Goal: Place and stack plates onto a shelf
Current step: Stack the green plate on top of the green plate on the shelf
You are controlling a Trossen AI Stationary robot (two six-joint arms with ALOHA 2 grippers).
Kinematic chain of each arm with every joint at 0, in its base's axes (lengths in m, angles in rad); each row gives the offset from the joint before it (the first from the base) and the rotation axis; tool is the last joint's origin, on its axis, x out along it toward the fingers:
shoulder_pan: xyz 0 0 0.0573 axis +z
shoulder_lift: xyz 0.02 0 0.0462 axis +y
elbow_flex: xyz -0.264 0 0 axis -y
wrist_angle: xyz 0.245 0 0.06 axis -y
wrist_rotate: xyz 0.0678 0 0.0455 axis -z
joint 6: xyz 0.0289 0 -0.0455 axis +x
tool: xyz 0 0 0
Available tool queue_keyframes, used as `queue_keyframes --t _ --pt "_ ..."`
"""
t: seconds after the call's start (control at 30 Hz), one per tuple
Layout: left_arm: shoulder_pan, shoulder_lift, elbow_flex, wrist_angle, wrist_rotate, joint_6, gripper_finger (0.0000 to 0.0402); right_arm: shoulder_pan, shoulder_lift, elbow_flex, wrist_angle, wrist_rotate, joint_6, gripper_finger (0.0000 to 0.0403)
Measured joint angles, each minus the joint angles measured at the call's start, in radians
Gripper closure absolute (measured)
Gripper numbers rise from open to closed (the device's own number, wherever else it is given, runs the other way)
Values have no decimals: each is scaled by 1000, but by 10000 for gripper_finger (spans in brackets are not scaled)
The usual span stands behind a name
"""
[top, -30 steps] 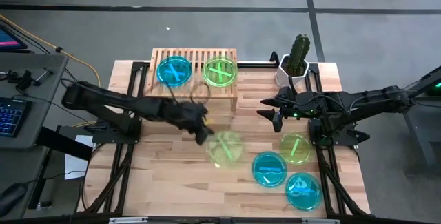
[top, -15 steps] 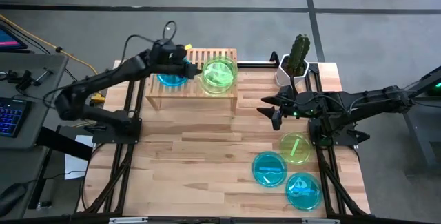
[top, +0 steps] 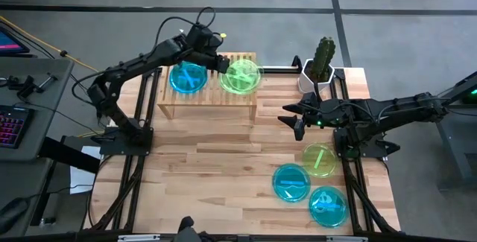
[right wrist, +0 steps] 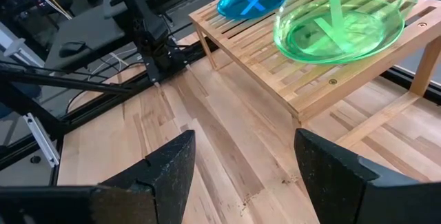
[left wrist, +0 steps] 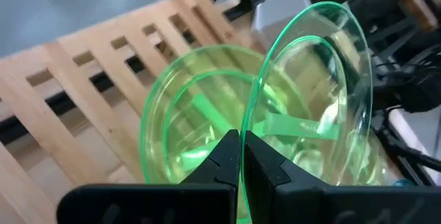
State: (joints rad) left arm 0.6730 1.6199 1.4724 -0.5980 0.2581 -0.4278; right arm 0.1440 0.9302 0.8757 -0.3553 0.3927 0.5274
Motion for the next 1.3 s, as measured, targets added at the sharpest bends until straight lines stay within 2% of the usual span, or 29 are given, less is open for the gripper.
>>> queue_keyframes --t 0.5,0.63,1.0,1.3 --pt "22 8 -2 -77 -3 55 399 0 0 0 0 0 0 172" --pt "22 8 -3 -88 -44 65 394 0 0 0 0 0 5 172" --pt "17 8 -3 -88 -60 66 364 0 0 0 0 1 17 172" --pt "17 8 -3 -85 -60 74 326 0 0 0 0 1 16 172"
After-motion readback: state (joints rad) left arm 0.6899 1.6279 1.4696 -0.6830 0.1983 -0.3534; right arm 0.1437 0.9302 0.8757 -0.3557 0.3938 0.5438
